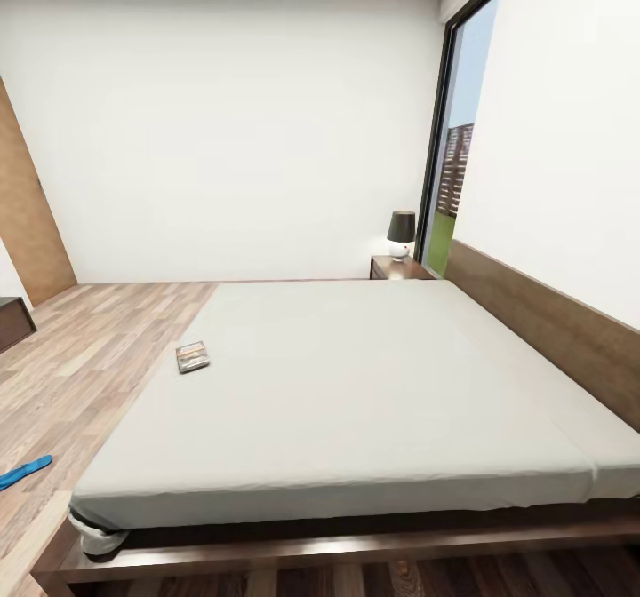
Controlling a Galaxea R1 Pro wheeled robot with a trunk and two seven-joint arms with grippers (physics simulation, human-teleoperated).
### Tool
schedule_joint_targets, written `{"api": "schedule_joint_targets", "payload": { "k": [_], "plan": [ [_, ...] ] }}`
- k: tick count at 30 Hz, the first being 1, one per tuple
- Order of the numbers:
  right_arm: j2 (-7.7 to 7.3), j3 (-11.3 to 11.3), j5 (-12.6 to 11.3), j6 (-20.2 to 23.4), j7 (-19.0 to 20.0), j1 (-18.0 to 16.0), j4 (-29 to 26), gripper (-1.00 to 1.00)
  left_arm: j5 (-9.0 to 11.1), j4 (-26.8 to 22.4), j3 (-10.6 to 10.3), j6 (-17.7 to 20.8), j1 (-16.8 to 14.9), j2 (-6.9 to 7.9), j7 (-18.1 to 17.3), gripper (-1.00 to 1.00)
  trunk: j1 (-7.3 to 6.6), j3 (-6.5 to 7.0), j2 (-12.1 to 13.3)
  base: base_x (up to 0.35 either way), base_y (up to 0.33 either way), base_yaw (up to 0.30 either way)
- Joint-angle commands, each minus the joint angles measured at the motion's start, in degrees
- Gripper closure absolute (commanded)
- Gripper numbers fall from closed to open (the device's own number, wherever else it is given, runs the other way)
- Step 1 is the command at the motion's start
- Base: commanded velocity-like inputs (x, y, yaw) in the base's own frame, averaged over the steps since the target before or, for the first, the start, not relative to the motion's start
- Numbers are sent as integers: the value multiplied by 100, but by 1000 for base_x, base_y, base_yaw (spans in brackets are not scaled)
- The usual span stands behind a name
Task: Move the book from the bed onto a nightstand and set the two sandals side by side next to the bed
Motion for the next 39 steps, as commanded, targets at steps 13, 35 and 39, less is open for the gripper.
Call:
{"api": "schedule_joint_targets", "payload": {
  "k": [13,35,39],
  "plan": [
    [-113,-1066,-332,-88,23,1,-2829,-100,9,-3633,73,-333,-61,-71,-6,-100,0,-6,-3,0,0,0],
    [-102,-1074,-333,-191,19,1,-2812,-100,14,-3315,761,-993,-62,-78,-15,-100,0,-6,-3,0,0,0],
    [-112,-1082,-337,-193,19,1,-2809,-100,19,-3294,770,-1082,-62,-78,-15,-100,0,-6,-3,0,0,0]
  ]
}}
